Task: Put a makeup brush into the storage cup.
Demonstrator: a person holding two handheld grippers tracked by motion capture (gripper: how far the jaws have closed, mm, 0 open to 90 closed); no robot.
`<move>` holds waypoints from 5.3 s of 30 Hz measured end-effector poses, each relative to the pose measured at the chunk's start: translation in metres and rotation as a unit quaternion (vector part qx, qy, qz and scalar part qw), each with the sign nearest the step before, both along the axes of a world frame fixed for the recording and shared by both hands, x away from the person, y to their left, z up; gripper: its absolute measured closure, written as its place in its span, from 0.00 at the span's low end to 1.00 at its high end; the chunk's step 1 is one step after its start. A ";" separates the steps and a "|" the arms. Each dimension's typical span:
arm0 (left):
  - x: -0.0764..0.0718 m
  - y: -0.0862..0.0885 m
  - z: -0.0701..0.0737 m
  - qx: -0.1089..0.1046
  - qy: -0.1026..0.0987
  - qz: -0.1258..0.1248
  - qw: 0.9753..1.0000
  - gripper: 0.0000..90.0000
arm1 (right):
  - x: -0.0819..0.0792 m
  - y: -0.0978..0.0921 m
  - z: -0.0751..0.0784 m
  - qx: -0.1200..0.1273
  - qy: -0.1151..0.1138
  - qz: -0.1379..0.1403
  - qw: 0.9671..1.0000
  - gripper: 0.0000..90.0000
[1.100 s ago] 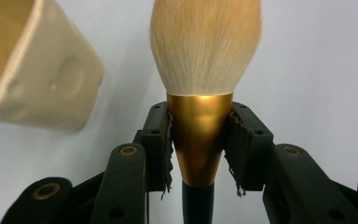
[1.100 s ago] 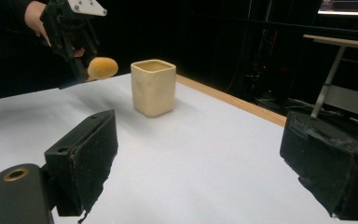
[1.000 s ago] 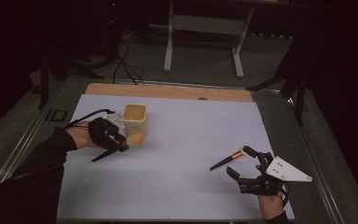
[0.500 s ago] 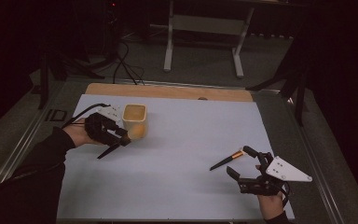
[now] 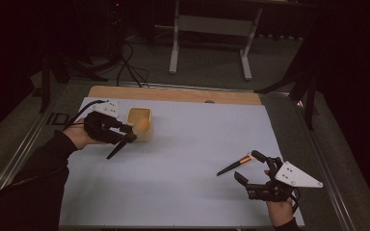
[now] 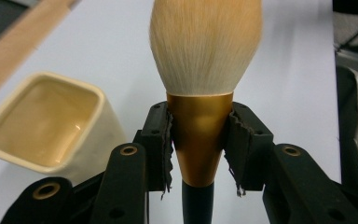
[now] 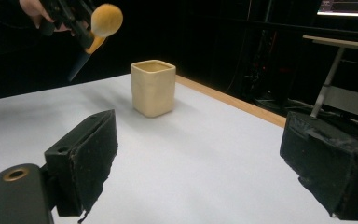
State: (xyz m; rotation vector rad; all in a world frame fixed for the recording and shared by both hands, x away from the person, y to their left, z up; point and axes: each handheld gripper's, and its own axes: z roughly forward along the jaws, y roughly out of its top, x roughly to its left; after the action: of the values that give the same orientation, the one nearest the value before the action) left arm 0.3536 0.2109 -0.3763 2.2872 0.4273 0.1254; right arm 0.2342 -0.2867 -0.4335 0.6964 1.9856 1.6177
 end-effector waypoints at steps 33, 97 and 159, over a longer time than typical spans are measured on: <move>0.003 0.004 0.028 -0.071 -0.059 0.067 0.993 0.70 | 0.000 0.000 0.000 0.001 0.002 0.000 1.000 0.12; 0.040 0.005 0.026 -0.225 -0.158 0.209 0.938 0.70 | 0.001 0.000 -0.001 -0.001 0.003 0.003 1.000 0.12; 0.046 0.000 0.018 -0.238 -0.113 0.233 0.936 0.03 | -0.001 0.000 0.000 -0.004 0.001 0.003 1.000 0.12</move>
State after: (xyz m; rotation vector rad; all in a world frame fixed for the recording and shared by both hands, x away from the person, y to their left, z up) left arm 0.4000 0.2109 -0.3586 1.6411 0.7798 0.4653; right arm 0.2332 -0.2869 -0.4338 0.6915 1.9955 1.6128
